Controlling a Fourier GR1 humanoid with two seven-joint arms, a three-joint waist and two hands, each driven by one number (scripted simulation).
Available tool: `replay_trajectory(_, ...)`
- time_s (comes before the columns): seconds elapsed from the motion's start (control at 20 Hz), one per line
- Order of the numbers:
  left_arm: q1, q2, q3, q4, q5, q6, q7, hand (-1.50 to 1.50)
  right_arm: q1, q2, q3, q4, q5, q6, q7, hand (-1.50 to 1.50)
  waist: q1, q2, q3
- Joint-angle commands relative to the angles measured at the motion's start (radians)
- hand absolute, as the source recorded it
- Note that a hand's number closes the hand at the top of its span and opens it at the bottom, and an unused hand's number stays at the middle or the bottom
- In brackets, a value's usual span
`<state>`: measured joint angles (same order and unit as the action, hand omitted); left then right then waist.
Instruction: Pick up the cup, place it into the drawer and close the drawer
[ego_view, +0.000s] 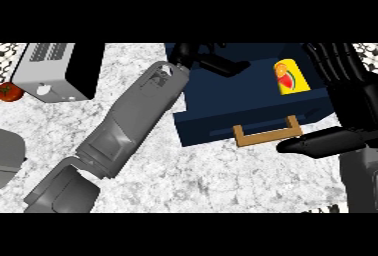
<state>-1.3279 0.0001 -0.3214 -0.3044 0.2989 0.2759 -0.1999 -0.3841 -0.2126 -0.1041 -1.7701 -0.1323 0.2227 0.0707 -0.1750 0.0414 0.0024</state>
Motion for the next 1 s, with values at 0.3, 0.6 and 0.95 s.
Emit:
replay_trajectory(0.3,0.075,0.0,0.013,-0.072,0.175,-0.014,-0.124,-1.5,-0.056,0.032,0.097,-0.001,-0.136,0.138,0.029,1.5,-0.046,0.014,-0.002)
replay_trajectory(0.6,0.043,0.0,0.058,-0.132,0.292,-0.008,-0.219,-1.5,0.001,-0.013,0.221,0.015,-0.207,0.329,0.069,1.5,-0.009,-0.004,-0.002)
replay_trajectory(0.95,0.065,0.0,0.062,-0.09,0.328,0.021,-0.301,-1.5,0.025,-0.198,0.274,-0.028,-0.036,0.411,0.189,-1.5,0.073,-0.024,-0.003)
